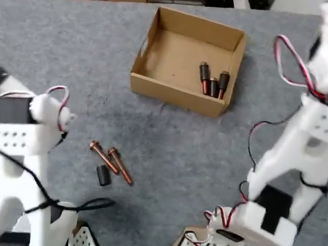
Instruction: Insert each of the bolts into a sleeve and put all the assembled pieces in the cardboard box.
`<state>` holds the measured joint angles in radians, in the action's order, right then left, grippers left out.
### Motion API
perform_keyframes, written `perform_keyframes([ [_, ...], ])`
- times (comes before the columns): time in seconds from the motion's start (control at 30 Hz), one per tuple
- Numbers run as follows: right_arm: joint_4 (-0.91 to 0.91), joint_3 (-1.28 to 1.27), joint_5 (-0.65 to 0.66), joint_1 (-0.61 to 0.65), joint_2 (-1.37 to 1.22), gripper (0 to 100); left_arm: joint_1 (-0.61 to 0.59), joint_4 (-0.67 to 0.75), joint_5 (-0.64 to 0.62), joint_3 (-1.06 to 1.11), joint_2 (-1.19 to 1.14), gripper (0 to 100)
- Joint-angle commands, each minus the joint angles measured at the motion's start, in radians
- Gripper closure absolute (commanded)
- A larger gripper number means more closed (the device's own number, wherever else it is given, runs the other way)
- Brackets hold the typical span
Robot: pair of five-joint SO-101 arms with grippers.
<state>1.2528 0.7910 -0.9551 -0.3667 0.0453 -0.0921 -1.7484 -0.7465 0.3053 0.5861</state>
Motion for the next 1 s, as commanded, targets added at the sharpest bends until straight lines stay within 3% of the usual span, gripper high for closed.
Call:
perform_keyframes([
  [0.0,0.003,0.005,0.054,-0.054,0.105,99.7,0.066,-0.009,0.012,-0.040,-0.070,96],
  [0.27,0.002,-0.001,0.063,-0.058,0.153,99.7,0.075,0.009,-0.006,-0.037,-0.226,77],
  [0.53,-0.005,-0.001,0.063,-0.070,0.153,99.7,0.077,0.100,-0.005,-0.026,-0.357,77],
  [0.8,-0.006,-0.059,0.063,-0.134,0.153,99.7,0.175,0.104,-0.006,-0.026,-0.427,96],
  [0.97,-0.006,-0.113,0.063,-0.145,0.156,99.7,0.233,0.169,-0.008,0.032,-0.446,91],
])
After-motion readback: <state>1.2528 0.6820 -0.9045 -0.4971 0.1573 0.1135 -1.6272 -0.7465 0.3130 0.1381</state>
